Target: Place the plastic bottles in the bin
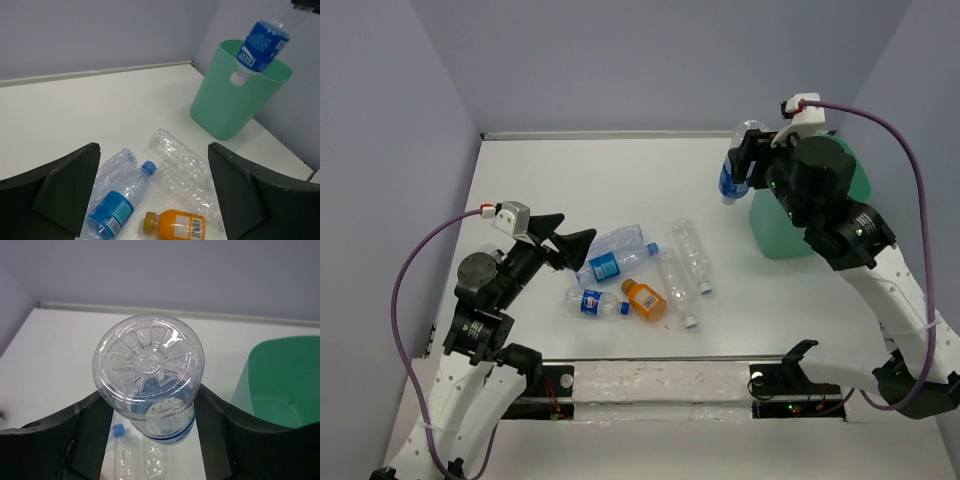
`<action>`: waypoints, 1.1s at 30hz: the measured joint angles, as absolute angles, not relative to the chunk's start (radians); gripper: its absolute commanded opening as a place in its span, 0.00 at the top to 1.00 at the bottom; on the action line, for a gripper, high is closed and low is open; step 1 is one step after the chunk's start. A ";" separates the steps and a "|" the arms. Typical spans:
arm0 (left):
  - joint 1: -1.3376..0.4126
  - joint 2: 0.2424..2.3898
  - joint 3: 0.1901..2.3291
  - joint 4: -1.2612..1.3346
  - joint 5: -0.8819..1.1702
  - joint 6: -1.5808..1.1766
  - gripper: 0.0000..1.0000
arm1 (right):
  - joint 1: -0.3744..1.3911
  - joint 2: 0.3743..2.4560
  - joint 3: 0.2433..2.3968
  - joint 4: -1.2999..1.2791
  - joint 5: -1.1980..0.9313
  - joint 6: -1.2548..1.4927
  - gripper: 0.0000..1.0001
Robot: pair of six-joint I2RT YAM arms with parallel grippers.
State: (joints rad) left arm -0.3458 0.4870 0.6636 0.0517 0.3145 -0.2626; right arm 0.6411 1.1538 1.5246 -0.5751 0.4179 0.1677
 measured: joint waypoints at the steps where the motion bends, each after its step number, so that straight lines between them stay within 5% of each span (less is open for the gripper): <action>1: -0.346 0.487 0.664 0.052 0.315 -0.263 0.01 | 0.641 1.150 1.555 -0.540 0.448 0.150 0.66; 7: -0.346 0.489 0.664 0.052 0.315 -0.263 0.01 | 0.599 1.223 1.651 -0.377 0.620 0.002 0.66; 12: -0.346 0.488 0.664 0.052 0.322 -0.263 0.01 | 0.392 1.339 1.739 -0.285 0.688 -0.084 0.66; 19: -0.353 0.482 0.664 0.052 0.326 -0.263 0.01 | 0.240 1.311 1.557 -0.235 0.731 -0.044 0.64; 24: -0.366 0.479 0.664 0.053 0.325 -0.263 0.01 | 0.185 1.288 1.365 -0.243 0.730 0.045 0.09; 33: -0.371 0.491 0.670 0.040 0.295 -0.263 0.01 | 0.220 1.216 1.347 -0.299 0.619 0.098 0.12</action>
State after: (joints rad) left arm -0.3714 0.4911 0.6704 0.0399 0.2951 -0.2634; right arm 0.2199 1.2156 1.3468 -0.2989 0.6193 0.0978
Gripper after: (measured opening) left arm 0.989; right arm 0.920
